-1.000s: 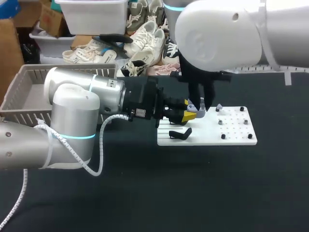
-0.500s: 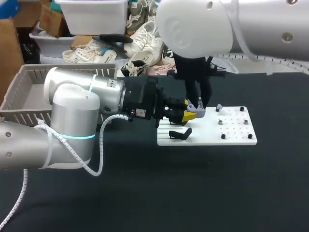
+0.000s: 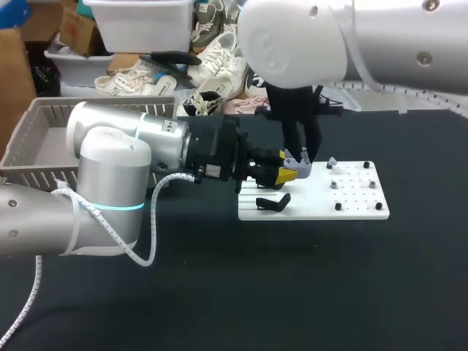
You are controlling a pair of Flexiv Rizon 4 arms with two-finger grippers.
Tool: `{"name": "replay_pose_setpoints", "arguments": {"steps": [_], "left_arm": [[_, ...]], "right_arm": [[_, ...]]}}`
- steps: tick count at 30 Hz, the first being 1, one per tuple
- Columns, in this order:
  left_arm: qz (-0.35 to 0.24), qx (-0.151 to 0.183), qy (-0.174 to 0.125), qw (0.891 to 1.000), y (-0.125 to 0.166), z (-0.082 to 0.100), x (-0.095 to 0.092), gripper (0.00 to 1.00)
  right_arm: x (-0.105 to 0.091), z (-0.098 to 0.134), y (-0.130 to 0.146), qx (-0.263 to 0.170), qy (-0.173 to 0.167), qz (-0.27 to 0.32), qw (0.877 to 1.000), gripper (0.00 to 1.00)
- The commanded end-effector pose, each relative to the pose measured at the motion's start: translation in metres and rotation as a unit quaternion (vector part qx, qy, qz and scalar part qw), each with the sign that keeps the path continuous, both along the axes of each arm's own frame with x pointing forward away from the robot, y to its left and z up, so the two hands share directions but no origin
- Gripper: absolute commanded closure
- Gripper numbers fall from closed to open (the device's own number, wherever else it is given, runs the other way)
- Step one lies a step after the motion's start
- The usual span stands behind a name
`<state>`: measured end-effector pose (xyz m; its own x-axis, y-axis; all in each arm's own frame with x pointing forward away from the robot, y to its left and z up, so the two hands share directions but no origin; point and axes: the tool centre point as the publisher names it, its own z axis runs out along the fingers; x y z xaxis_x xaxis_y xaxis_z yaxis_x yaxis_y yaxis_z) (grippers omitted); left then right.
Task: Pick up each earbud case from the left stands, insert the matching earbuds, close the lid, and place the case in the box.
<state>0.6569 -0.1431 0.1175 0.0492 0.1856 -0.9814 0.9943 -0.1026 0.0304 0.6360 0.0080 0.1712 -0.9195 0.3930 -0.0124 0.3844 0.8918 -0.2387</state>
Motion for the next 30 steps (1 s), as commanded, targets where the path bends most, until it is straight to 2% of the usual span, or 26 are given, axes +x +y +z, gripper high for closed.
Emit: {"name": "replay_pose_setpoints", "arguments": {"steps": [1,30], "left_arm": [[-0.001,0.000,0.000,1.000,-0.0001,-0.0001,0.0007,1.00],[-0.001,0.000,0.000,1.000,-0.0001,-0.0001,0.0007,1.00]], "right_arm": [[0.0001,-0.0030,-0.0024,0.002,-0.001,0.002,1.000,1.00],[0.0078,-0.0099,-0.0057,0.006,0.001,0.011,1.000,1.00]]}}
